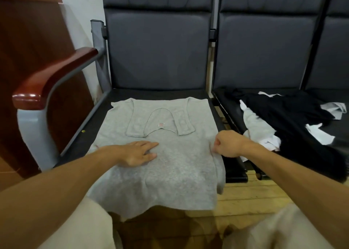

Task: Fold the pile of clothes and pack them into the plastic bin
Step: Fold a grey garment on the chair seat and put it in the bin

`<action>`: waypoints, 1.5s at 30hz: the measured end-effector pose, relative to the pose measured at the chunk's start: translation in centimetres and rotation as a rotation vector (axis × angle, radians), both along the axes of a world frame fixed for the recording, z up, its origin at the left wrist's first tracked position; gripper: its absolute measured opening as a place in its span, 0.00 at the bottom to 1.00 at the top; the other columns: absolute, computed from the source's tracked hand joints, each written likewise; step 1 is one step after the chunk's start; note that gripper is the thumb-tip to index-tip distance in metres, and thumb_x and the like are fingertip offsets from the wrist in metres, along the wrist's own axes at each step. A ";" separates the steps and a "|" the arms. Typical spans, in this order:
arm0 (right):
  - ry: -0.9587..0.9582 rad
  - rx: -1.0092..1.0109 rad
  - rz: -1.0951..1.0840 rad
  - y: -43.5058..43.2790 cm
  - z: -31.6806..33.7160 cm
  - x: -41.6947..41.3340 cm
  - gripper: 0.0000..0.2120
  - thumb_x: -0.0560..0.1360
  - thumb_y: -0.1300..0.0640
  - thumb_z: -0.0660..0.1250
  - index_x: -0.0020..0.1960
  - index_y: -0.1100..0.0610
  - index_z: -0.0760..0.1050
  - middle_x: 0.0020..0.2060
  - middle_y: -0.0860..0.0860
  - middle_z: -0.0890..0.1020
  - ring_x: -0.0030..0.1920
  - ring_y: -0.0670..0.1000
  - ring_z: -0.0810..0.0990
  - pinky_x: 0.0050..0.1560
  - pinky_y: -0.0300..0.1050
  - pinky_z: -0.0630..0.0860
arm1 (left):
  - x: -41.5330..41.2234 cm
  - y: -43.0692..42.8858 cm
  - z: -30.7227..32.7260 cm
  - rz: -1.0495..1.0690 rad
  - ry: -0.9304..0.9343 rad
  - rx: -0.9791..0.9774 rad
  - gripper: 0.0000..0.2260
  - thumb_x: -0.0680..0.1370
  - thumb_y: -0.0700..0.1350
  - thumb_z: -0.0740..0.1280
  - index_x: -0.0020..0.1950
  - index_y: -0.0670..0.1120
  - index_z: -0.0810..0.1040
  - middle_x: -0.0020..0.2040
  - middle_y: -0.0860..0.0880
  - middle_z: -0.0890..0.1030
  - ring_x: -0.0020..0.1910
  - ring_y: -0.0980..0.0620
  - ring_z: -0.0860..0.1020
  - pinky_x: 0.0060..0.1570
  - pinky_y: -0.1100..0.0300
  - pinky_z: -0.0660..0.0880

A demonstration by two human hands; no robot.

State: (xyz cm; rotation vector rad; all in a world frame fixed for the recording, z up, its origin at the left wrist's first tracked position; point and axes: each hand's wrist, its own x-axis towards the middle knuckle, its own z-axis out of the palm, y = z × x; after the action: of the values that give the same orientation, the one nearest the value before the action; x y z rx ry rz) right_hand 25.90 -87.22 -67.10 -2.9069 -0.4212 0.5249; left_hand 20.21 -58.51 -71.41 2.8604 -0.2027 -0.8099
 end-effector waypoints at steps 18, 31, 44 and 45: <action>-0.175 0.202 0.268 0.9 1.0 -1.5 0.06 0.74 0.61 0.68 0.45 0.50 0.79 0.41 0.46 0.82 0.45 0.47 0.81 0.46 0.36 0.76 | -2.1 -2.5 2.9 -0.138 -0.446 -0.279 0.05 0.79 0.44 0.65 0.54 0.51 0.73 0.48 0.58 0.72 0.47 0.56 0.71 0.47 0.65 0.69; 0.205 -0.255 0.560 3.7 -0.3 -4.0 0.47 0.73 0.33 0.63 0.79 0.48 0.38 0.79 0.47 0.47 0.77 0.50 0.51 0.74 0.47 0.53 | -4.4 0.9 1.2 -0.239 -0.045 0.038 0.30 0.82 0.61 0.48 0.77 0.56 0.35 0.78 0.55 0.34 0.76 0.54 0.35 0.73 0.55 0.37; -0.220 -0.030 0.486 3.6 -0.4 -2.1 0.10 0.77 0.49 0.66 0.53 0.50 0.69 0.54 0.48 0.73 0.51 0.50 0.74 0.48 0.45 0.71 | -2.4 -0.6 2.4 -0.111 -0.401 -0.219 0.16 0.76 0.59 0.66 0.54 0.49 0.70 0.51 0.53 0.71 0.49 0.52 0.70 0.48 0.59 0.69; -0.207 -0.019 0.460 3.5 -0.5 -1.8 0.06 0.77 0.50 0.66 0.48 0.50 0.70 0.50 0.48 0.76 0.50 0.51 0.76 0.49 0.46 0.74 | -2.9 -1.0 2.5 -0.115 -0.322 -0.258 0.18 0.74 0.61 0.68 0.52 0.49 0.70 0.49 0.53 0.71 0.48 0.52 0.70 0.47 0.58 0.70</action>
State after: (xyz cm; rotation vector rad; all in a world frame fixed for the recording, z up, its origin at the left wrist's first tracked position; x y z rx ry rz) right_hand 24.08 -83.73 -67.59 -2.8892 -1.1338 0.2789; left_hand 17.30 -59.51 -68.87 2.7316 -0.4777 -0.3053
